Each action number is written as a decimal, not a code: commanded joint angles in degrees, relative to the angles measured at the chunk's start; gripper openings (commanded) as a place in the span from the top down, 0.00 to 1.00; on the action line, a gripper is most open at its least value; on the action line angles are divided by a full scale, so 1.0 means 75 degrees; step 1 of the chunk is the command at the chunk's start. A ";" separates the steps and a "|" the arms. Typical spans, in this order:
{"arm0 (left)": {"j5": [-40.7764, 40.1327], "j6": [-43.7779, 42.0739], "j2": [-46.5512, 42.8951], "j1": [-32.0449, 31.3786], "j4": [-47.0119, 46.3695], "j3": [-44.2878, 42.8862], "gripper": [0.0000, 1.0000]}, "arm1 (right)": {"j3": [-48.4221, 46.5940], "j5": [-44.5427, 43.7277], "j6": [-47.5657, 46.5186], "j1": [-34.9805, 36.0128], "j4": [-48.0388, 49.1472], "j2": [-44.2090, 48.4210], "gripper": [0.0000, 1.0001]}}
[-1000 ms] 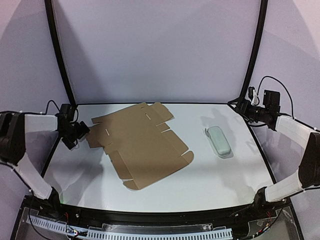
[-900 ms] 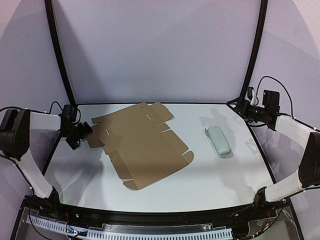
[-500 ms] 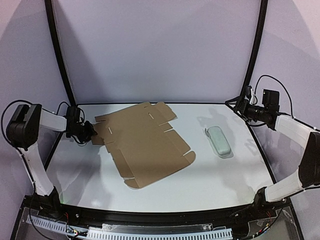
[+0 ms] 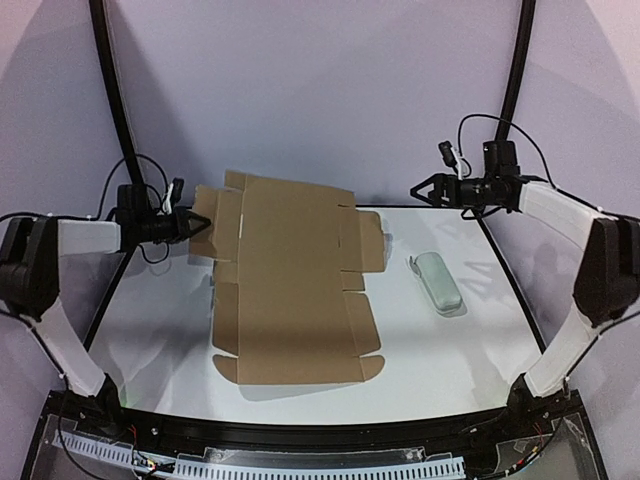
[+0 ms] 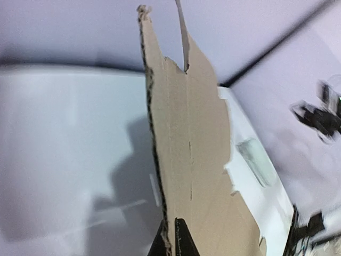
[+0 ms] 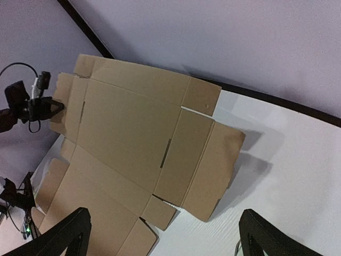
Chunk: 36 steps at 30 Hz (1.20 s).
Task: Fold the paper box
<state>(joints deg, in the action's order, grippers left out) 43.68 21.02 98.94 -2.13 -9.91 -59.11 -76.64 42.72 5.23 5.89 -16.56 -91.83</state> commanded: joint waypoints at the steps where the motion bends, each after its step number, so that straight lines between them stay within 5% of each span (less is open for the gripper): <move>1: 0.0882 -0.1304 -0.1084 -0.0421 -0.0148 0.0030 0.99 | -0.1017 0.0372 -0.0507 0.0355 -0.0700 -0.1022 0.02; 6: 0.1300 -0.2270 -0.1954 -0.0846 -0.0151 0.0468 0.99 | -0.1928 0.0801 -0.1451 0.0551 -0.1303 -0.1977 0.03; 17: 0.1548 -0.4296 -0.2600 -0.1188 0.1651 0.0334 0.99 | -0.2946 0.1003 -0.4623 0.1558 -0.2224 -0.1463 0.02; 23: 0.1689 -0.4452 -0.2787 -0.1191 0.1743 0.0351 0.99 | -0.5115 0.1053 -0.6436 0.2235 -0.4928 -0.2390 0.03; 32: 0.1766 -0.4121 -0.3020 -0.1202 0.1135 0.0625 0.99 | -0.6186 -0.0231 -0.6743 0.2996 -0.5856 -0.3167 0.07; 36: 0.1744 -0.4110 -0.3124 -0.1205 0.1210 0.0678 0.99 | -0.6152 -0.0416 -0.6562 0.3149 -0.5692 -0.3231 0.21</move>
<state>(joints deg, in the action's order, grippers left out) 55.48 -10.04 78.22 -10.81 0.38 -55.11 -122.41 42.74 -43.97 28.32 -58.11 -116.09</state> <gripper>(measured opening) 0.027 0.859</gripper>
